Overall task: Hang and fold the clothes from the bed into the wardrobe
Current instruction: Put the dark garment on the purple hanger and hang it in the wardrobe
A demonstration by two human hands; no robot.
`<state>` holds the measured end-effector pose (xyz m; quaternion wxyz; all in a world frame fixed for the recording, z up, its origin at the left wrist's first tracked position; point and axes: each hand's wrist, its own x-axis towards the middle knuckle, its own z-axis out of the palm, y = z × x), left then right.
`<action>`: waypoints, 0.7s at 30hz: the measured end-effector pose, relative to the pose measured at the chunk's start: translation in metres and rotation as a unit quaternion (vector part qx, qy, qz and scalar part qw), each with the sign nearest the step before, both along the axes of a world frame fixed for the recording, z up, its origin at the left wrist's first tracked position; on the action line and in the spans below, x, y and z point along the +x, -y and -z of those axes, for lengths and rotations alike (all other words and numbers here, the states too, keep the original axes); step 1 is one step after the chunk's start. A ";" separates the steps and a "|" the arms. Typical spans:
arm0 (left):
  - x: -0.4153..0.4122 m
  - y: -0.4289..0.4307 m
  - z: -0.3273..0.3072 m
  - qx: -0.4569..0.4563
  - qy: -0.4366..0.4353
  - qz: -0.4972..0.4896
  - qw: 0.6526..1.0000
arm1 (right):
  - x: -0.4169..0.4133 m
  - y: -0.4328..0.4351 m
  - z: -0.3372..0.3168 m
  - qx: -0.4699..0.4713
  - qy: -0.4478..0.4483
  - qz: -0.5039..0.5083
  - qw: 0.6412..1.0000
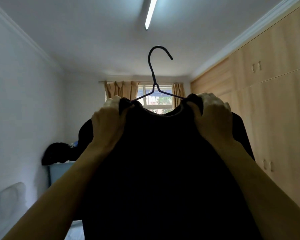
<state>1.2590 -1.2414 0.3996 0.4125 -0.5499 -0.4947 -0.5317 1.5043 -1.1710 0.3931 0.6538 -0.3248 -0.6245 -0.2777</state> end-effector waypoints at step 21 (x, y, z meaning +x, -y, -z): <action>0.103 0.039 0.086 -0.078 -0.146 0.182 0.969 | 0.075 0.133 0.101 -0.136 -0.006 0.108 0.985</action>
